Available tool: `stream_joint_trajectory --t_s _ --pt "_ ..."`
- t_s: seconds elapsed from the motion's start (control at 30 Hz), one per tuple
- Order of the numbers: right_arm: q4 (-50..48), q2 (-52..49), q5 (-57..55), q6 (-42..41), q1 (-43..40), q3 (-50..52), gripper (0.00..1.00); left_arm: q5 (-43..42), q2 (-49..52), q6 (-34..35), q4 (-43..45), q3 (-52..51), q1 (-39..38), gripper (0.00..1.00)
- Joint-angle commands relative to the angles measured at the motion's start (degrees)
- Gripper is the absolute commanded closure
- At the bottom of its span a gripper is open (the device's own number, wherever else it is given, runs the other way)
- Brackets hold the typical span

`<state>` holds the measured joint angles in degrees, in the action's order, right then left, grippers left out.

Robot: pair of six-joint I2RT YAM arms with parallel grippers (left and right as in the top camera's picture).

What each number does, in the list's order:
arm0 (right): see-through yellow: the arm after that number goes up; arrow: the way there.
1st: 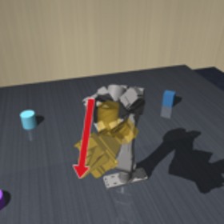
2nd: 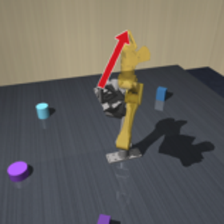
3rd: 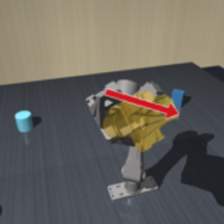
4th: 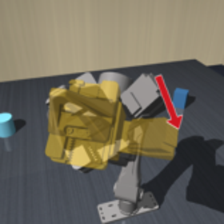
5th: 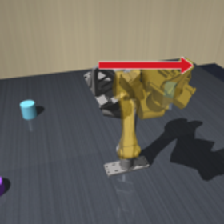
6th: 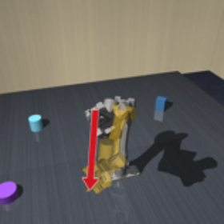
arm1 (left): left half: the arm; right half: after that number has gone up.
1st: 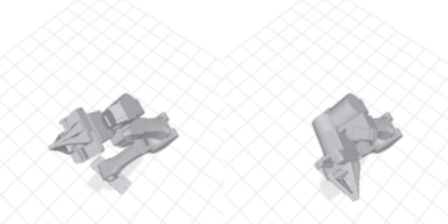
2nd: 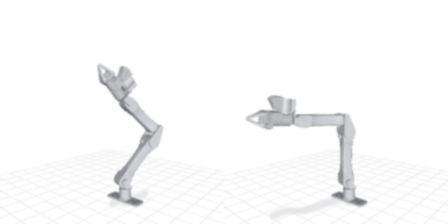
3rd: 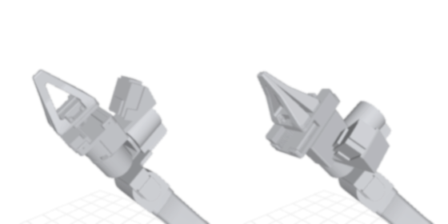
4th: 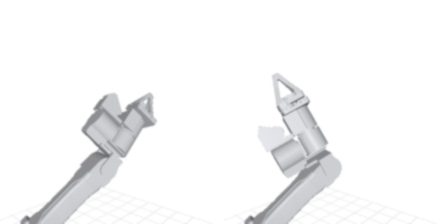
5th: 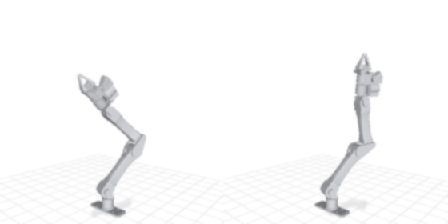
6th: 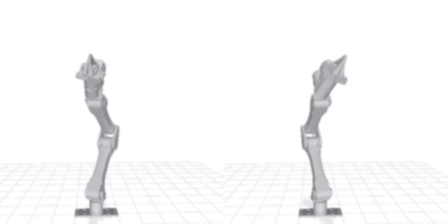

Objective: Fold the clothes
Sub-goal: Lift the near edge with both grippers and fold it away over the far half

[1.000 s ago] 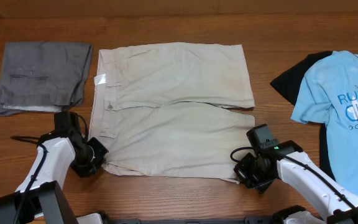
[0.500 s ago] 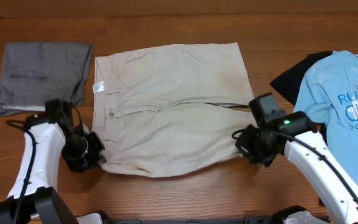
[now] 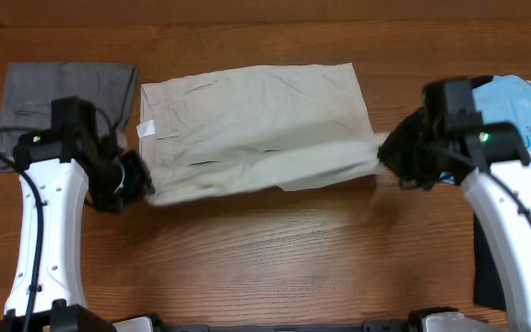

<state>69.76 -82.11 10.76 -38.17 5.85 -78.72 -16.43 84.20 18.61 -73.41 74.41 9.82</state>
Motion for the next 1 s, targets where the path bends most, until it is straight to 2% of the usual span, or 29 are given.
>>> stream_joint_trajectory --t_s 0.0,0.13,0.33,0.53,0.73,0.97 --pt "-0.15 -5.01 -0.42 5.86 -1.09 -7.10 0.96 0.33 -1.46 2.86 2.34 4.42 -2.12 0.96" --pt "-2.93 -10.14 -0.48 5.86 -1.09 -12.52 0.96 3.39 -1.44 4.94 7.76 6.51 -4.17 0.96" --pt "-11.34 -14.19 -1.40 5.88 -1.09 -12.85 0.96 6.80 -1.05 7.34 16.61 6.47 -4.98 0.96" --pt "-15.21 -19.06 -1.77 5.86 -0.92 -12.83 0.96 8.94 0.79 10.95 23.63 6.36 -5.03 0.95" --pt "-20.57 -23.15 -1.79 5.88 -0.70 -12.83 0.96 8.94 7.82 11.21 25.88 6.36 -5.03 0.95" --pt "-27.32 -25.92 -1.77 5.86 -0.61 -12.35 0.96 8.94 17.29 11.23 34.69 6.36 -5.03 0.96"
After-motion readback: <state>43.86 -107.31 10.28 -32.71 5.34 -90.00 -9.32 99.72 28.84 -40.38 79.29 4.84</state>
